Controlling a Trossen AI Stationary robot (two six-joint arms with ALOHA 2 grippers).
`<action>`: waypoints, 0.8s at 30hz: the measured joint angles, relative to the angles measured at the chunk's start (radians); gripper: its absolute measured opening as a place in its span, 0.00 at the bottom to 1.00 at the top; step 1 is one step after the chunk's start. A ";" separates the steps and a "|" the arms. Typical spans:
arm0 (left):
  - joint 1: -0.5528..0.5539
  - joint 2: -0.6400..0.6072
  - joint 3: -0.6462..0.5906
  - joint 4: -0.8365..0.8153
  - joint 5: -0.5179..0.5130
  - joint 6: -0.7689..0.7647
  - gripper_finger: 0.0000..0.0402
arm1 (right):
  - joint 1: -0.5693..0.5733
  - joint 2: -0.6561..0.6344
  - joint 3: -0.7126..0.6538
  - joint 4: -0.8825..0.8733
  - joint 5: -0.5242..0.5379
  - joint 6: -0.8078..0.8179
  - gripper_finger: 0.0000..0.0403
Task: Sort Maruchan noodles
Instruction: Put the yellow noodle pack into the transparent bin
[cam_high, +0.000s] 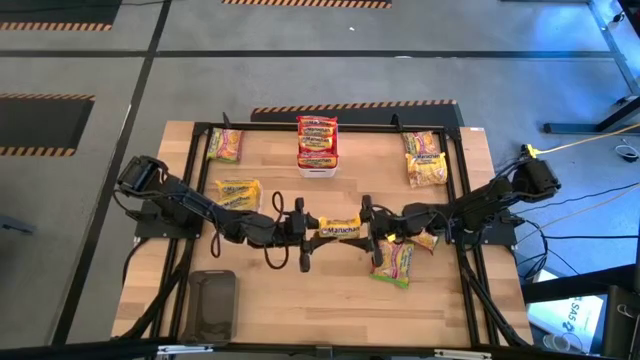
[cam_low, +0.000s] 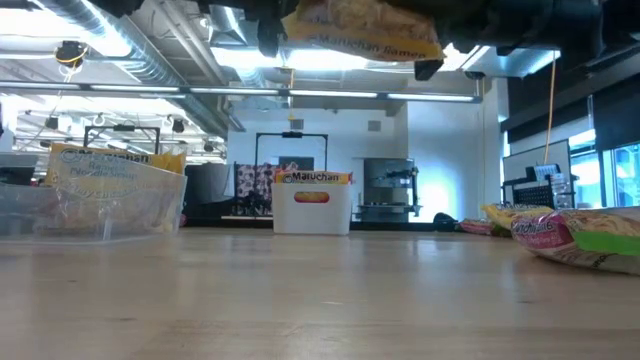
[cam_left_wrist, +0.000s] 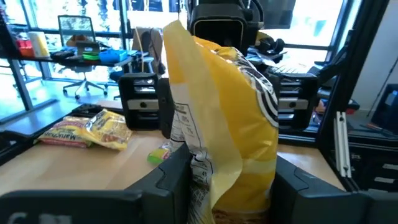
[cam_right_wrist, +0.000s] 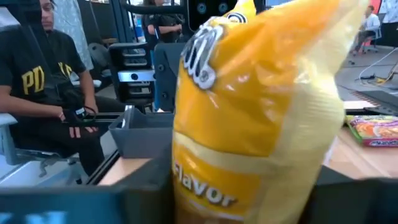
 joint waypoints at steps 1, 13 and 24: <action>0.000 0.000 0.000 -0.001 0.000 -0.001 0.33 | 0.000 0.000 0.000 -0.001 0.009 -0.012 0.36; -0.016 -0.229 0.024 -0.469 0.027 -0.121 0.54 | 0.000 -0.002 0.002 -0.104 0.033 -0.024 0.22; 0.084 -0.240 0.440 -1.114 0.147 -0.098 0.62 | 0.000 0.000 0.002 -0.177 0.086 -0.034 0.22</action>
